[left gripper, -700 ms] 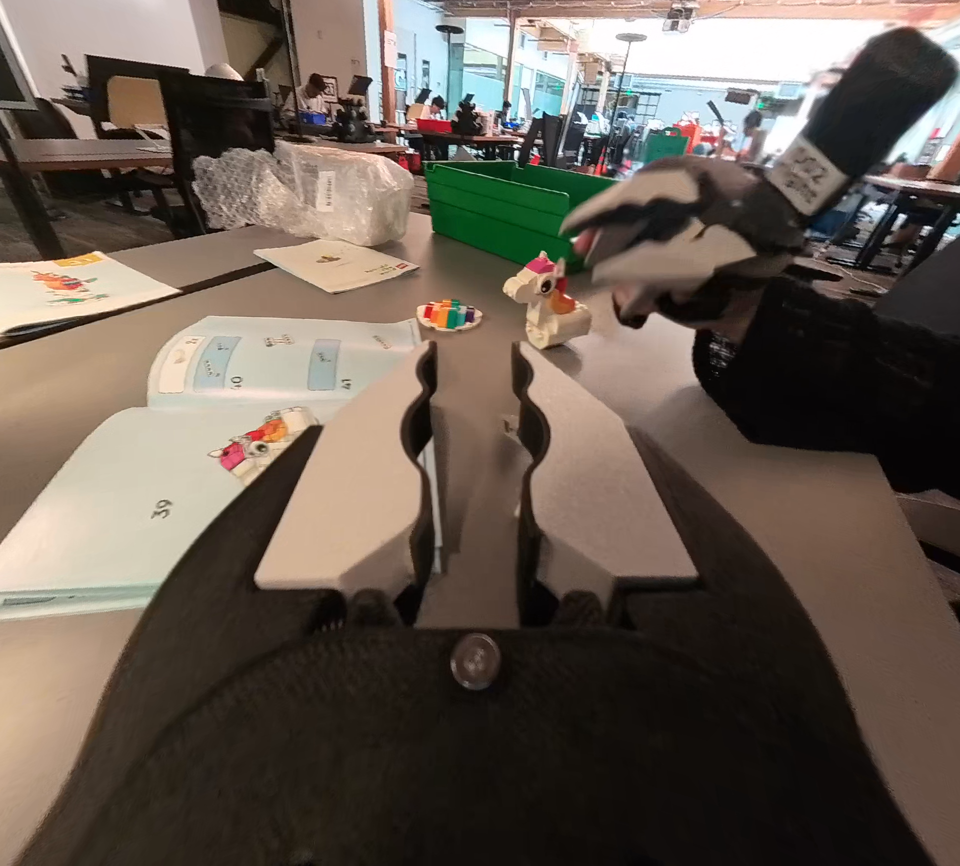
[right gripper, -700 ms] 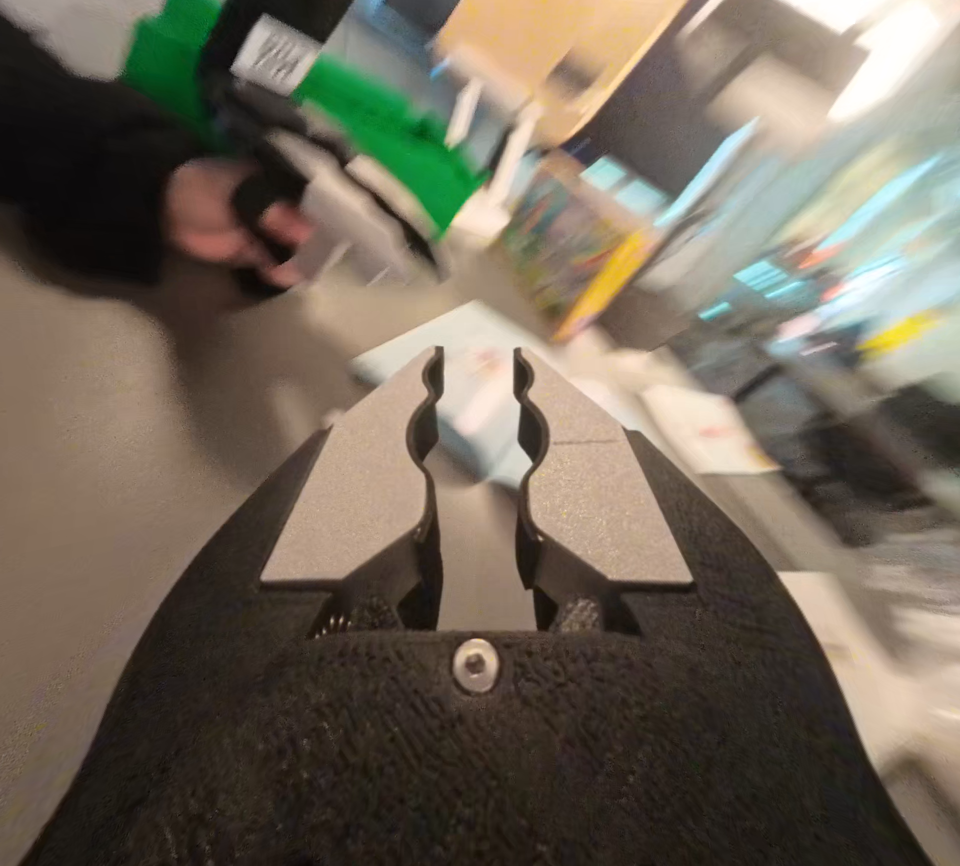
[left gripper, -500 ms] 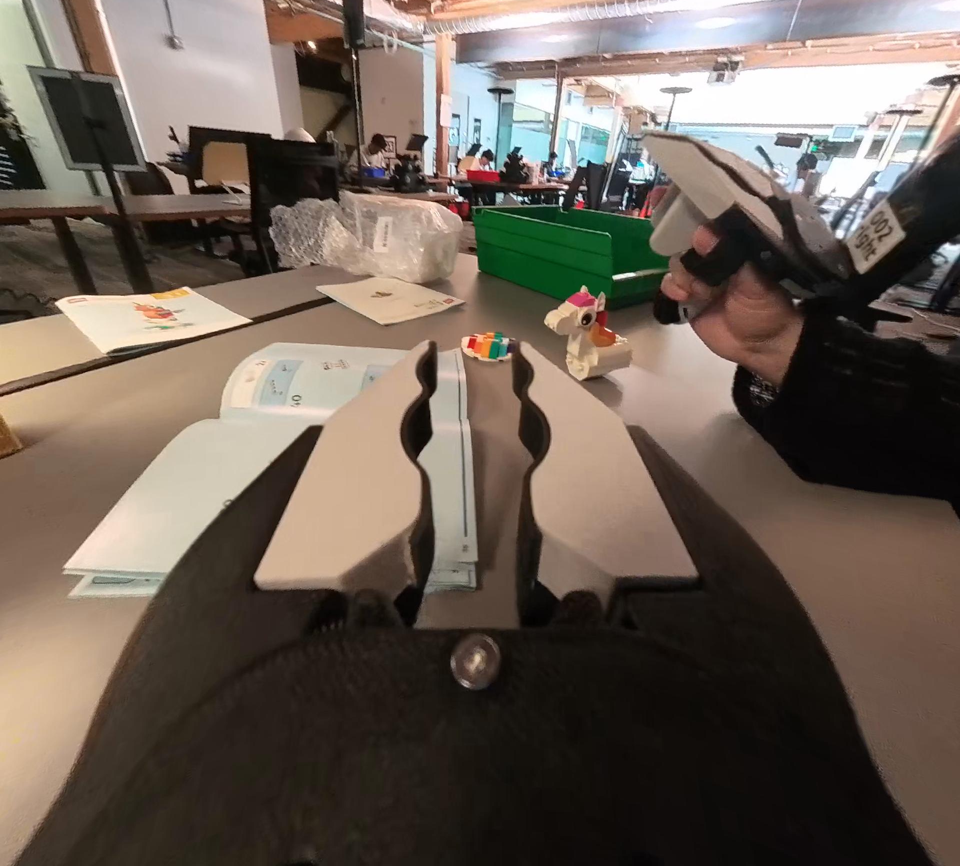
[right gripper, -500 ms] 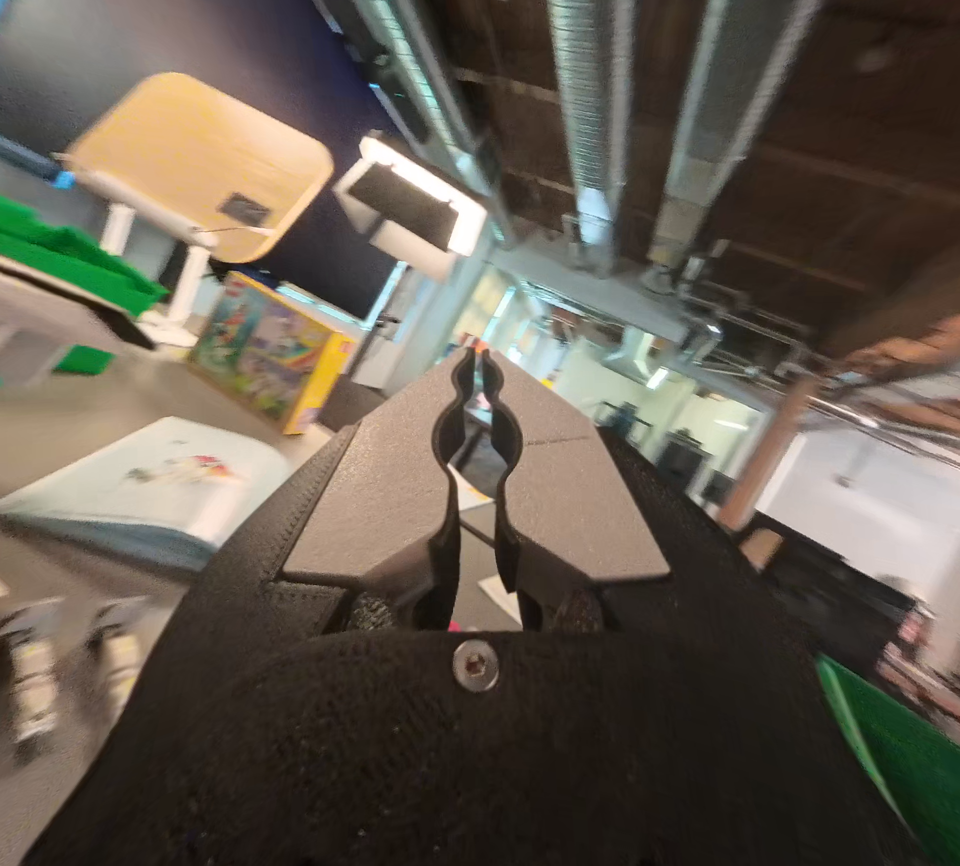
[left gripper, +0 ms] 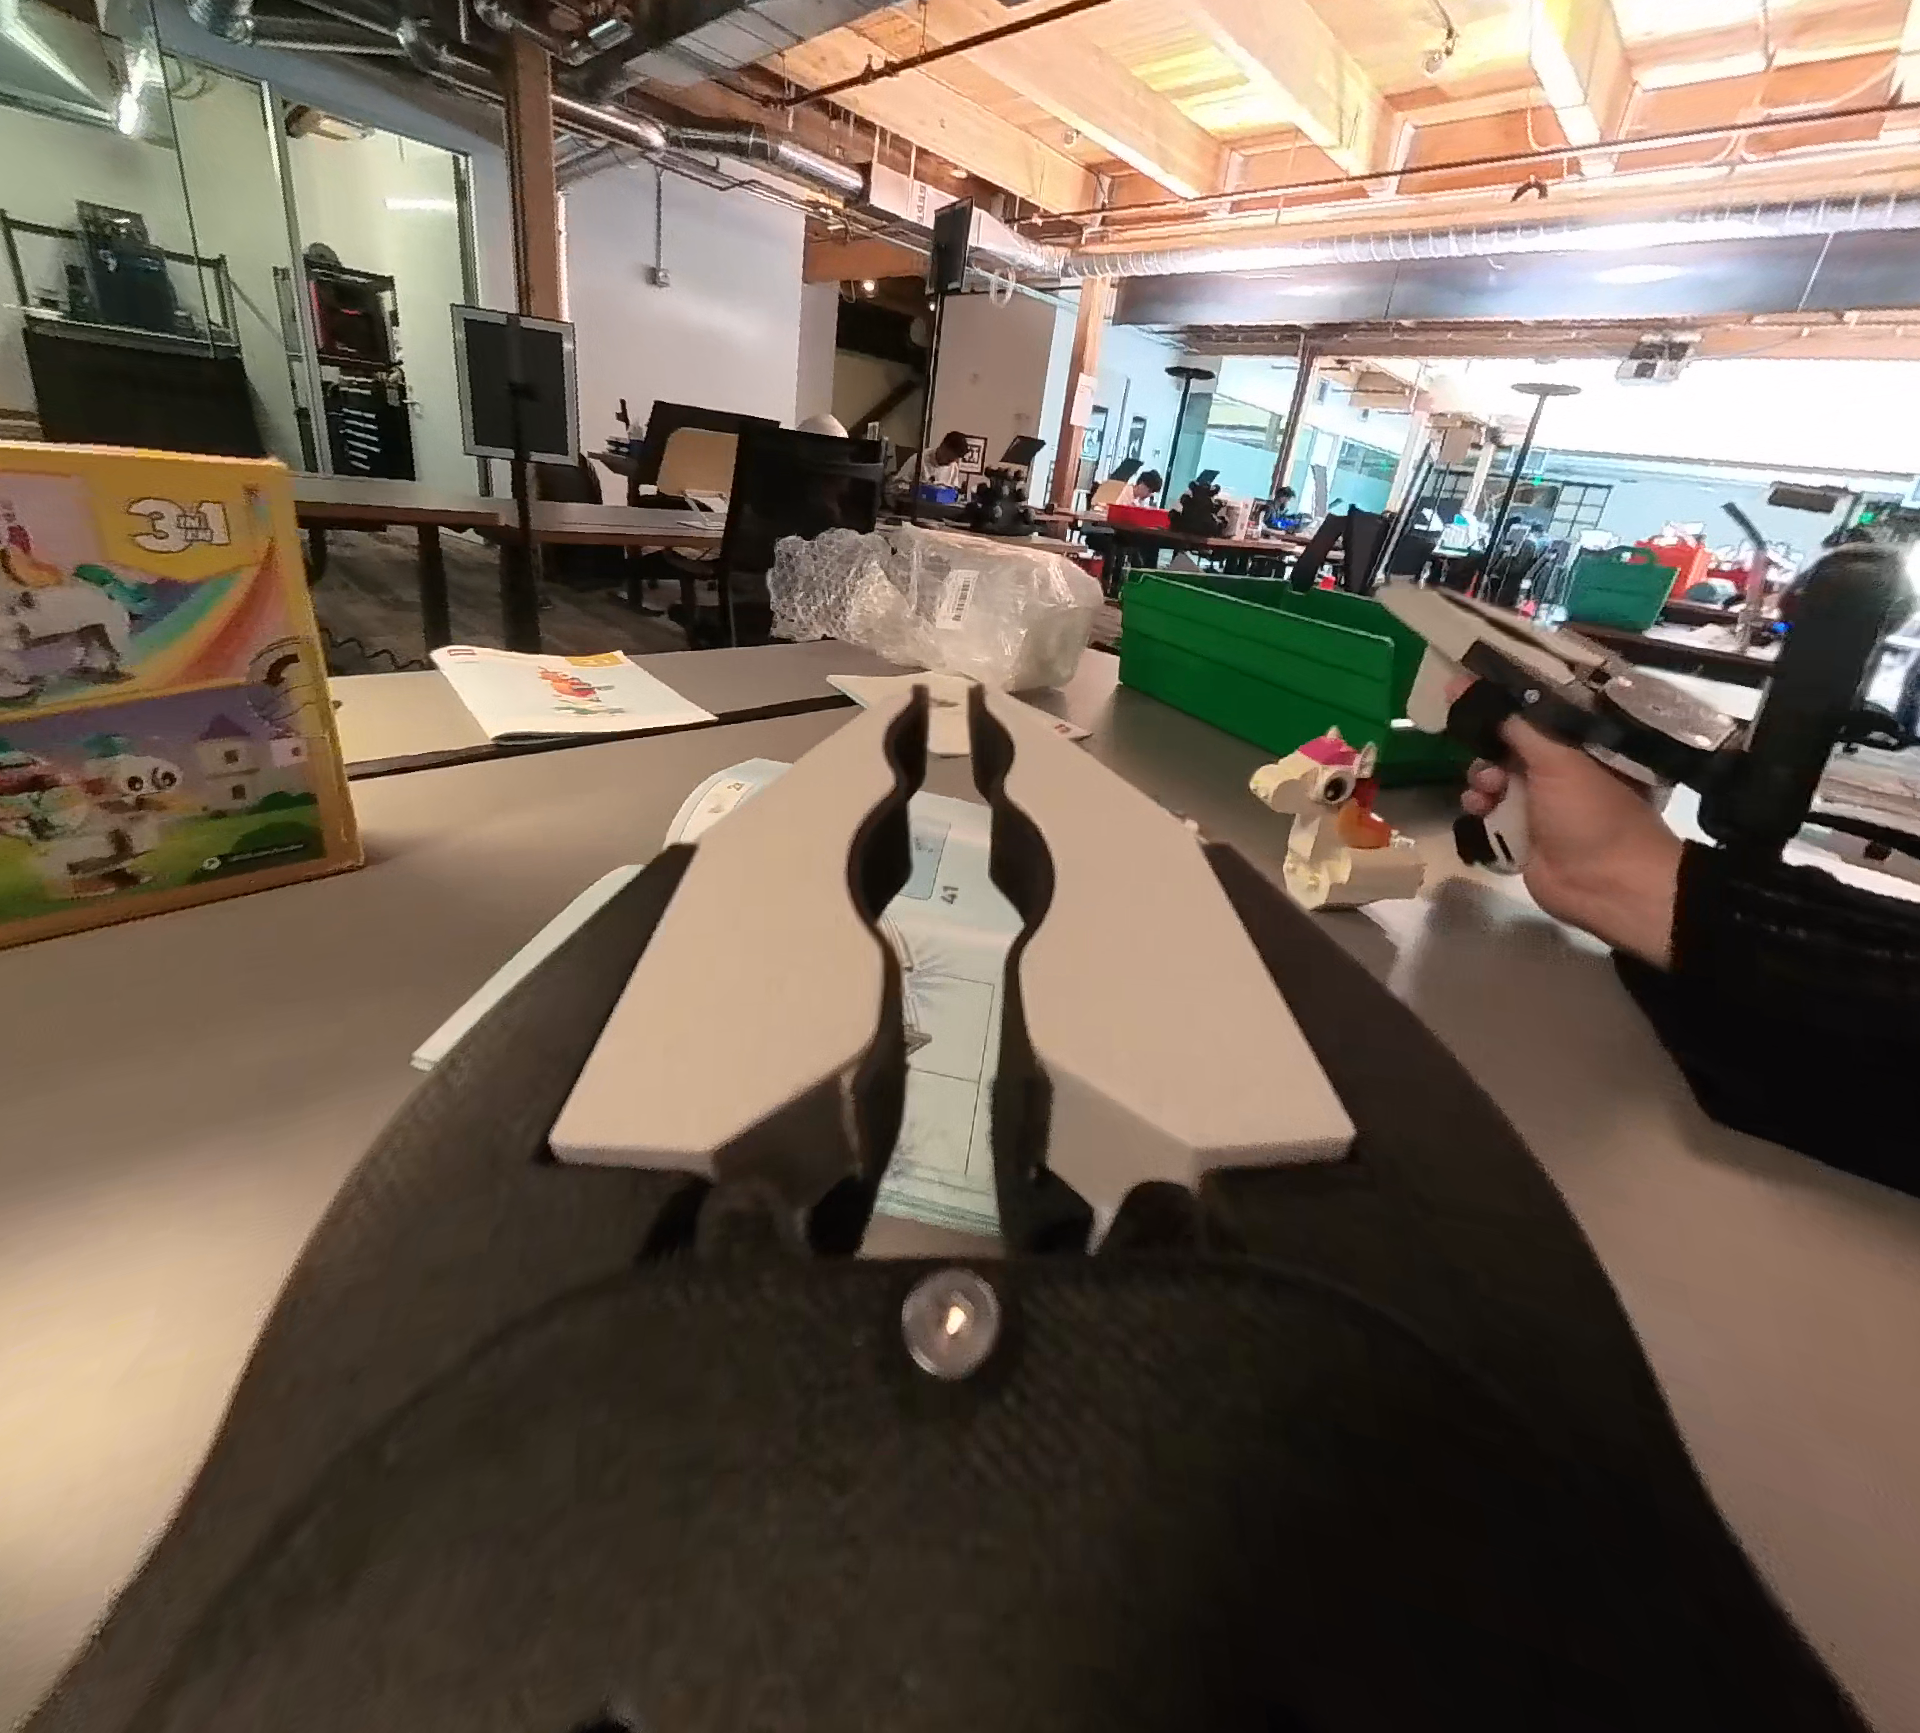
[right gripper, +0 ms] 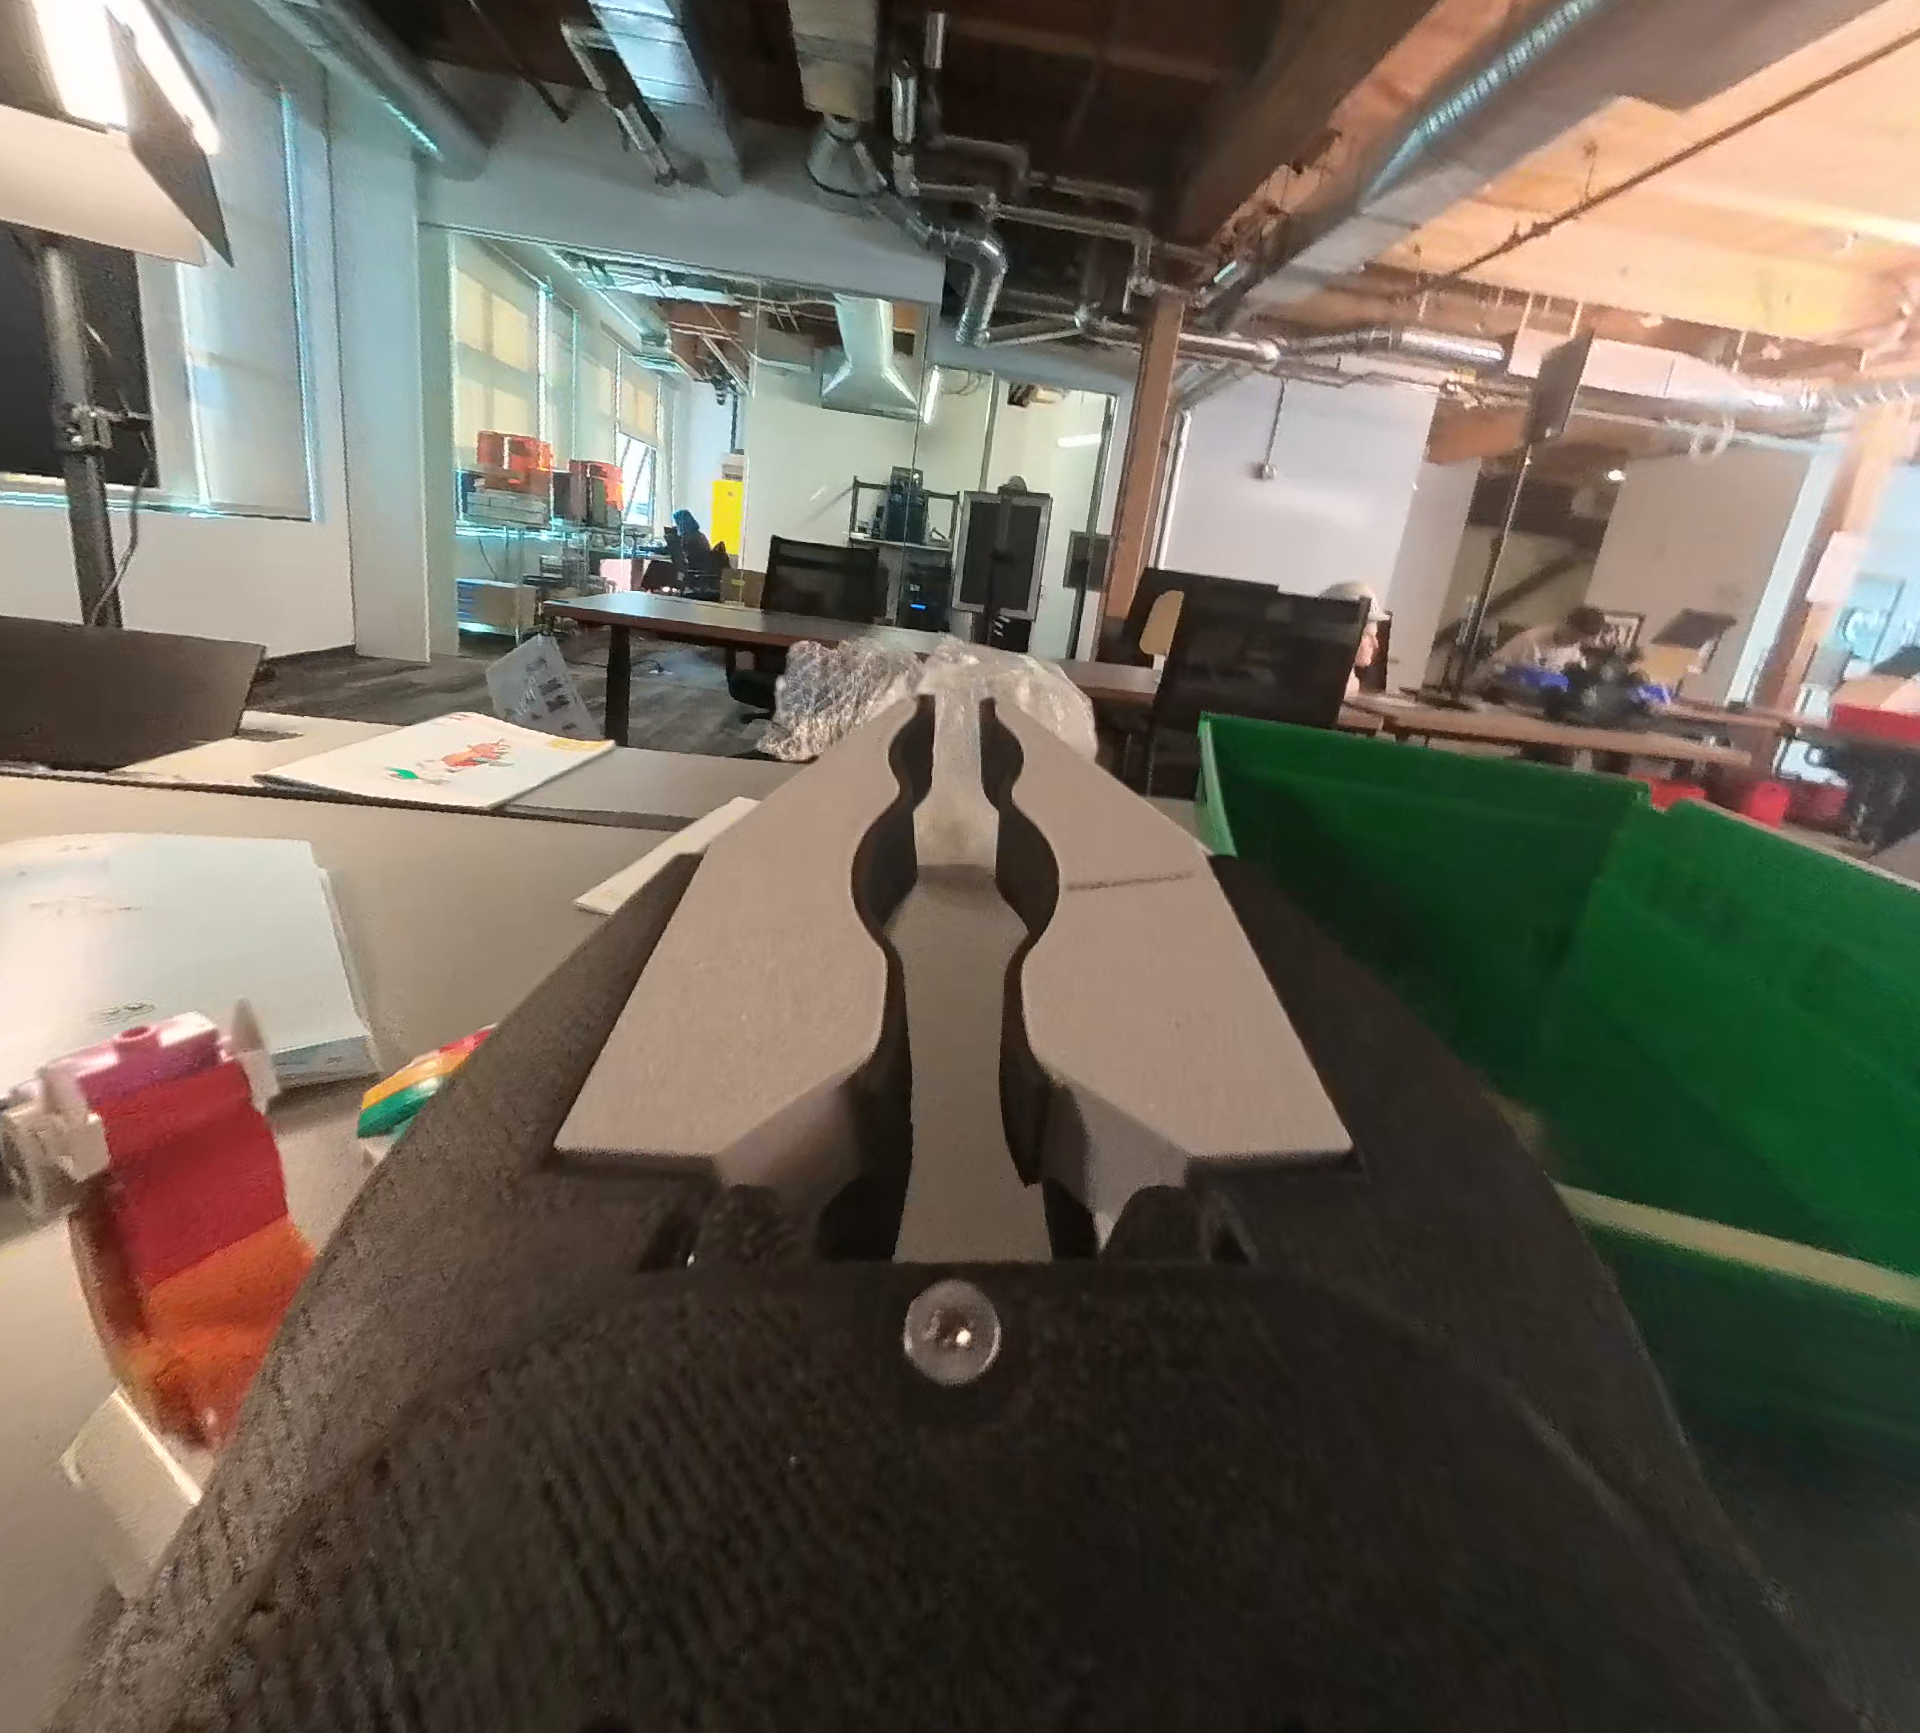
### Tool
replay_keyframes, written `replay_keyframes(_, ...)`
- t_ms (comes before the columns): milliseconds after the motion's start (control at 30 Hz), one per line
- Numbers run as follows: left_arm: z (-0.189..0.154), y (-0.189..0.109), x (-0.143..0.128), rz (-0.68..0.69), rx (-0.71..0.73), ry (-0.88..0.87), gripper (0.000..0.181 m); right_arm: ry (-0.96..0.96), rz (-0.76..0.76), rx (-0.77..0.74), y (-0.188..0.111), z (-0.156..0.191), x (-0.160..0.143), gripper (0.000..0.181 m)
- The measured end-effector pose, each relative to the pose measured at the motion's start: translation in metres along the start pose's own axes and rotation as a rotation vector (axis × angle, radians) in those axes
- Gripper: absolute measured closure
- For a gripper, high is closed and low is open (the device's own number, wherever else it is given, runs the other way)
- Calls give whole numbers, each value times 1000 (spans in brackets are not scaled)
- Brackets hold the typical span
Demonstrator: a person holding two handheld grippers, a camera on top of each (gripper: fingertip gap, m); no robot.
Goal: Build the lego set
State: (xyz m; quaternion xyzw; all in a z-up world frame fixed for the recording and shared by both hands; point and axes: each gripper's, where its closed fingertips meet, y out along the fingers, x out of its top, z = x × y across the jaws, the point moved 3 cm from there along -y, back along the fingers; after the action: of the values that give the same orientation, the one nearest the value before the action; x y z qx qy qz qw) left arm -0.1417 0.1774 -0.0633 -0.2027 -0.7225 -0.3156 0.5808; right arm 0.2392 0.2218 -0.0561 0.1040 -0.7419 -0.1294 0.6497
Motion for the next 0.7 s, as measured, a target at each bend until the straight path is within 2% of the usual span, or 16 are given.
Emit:
replay_keyframes(333,7,-2,1,-15,3,-40,180,-30,29,43,2,11,-6,173)
replay_keyframes(500,9,-2,2,-22,-5,-59,179,-41,31,64,-7,16,-3,171)
replay_keyframes(567,9,-2,1,-21,-10,-57,179,-63,14,176,-14,30,1,162)
replay_keyframes(633,9,-2,1,-20,-13,-60,179,-105,21,397,-23,53,0,147)
replay_keyframes(700,9,-2,1,-18,-20,-65,179,-137,44,625,-38,74,-4,140)
